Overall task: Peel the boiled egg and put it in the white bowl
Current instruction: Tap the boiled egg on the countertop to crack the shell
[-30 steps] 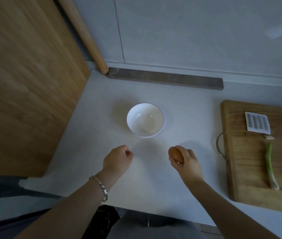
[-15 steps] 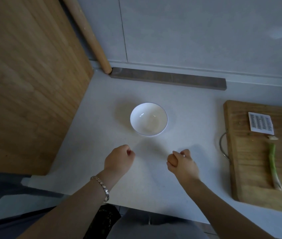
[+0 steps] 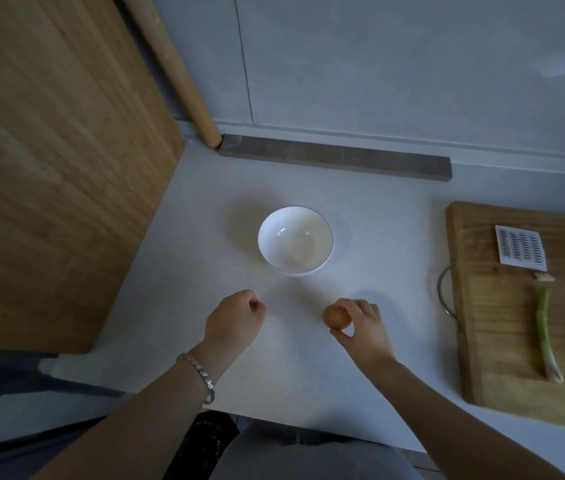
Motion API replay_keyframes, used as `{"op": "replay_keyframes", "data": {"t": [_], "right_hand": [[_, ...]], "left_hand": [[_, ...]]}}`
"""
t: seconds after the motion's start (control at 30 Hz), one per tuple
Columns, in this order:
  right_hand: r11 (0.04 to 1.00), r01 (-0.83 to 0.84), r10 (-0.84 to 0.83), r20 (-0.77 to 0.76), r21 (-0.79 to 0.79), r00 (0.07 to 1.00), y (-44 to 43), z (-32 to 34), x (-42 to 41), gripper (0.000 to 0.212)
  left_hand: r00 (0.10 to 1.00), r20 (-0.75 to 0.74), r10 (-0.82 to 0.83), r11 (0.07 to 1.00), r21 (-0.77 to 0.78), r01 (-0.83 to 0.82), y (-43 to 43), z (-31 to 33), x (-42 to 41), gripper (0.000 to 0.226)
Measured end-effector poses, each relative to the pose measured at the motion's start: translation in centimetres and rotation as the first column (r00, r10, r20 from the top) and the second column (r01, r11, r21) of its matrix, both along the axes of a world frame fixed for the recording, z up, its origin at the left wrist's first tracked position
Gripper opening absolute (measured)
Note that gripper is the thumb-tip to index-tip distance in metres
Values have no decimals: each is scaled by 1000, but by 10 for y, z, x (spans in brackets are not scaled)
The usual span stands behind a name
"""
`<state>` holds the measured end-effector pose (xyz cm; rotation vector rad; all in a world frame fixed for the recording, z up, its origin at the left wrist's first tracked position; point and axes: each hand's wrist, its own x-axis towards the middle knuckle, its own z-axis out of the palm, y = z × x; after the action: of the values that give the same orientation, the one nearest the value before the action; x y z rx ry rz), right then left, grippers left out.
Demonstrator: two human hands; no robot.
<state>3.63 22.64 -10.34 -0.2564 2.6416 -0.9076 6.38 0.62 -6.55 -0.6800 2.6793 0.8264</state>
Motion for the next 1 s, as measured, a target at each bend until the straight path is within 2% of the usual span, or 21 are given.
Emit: {"op": "replay_keyframes", "data": {"t": [0.1,0.17,0.3,0.43,0.5,0.6,0.7,0.8,0.87,0.97,1.0], "right_hand": [[988,114,-120,-59,-102,991,0,2,1,43],[982,155,-166,-100,-111,981,4,1,2,47],[995,-3,-3,63,97,998,13,-3,1,51],[999,10,-8,-37,43,999,14,-5,3,54],[997,1,0,-11,77,1000,14,-4,3,53],[994,111,-111,17,18,994,12,0,-2,43],[984,170,-173,-56,-57,983,13,3,-2,36],[980,185,-195,-159,-72,968,13,5,4,41],[988,153,-154,-210,-22,966,15,3,6,38],[975,-21,36,-64,220,997,13,6,5,20],[965,-47,67,-72,258,995,11,7,4,17]], "left_hand": [[1000,-7,9,1000,-1,-9,-3,-1,-1,17],[1000,-2,16,1000,3,-16,-3,-1,-2,17],[1000,8,12,1000,2,-12,-2,0,-4,24],[1000,9,4,1000,10,-4,1,1,-6,30],[1000,12,0,1000,18,0,2,2,-8,30],[1000,9,-5,1000,23,5,2,3,-9,28],[1000,12,-3,1000,27,3,2,4,-9,24],[1000,16,-7,1000,14,7,2,4,-9,26],[1000,22,-13,1000,10,13,3,3,-8,26],[999,30,-17,1000,10,16,4,2,-8,26],[1000,29,-13,1000,10,13,4,2,-8,24]]}}
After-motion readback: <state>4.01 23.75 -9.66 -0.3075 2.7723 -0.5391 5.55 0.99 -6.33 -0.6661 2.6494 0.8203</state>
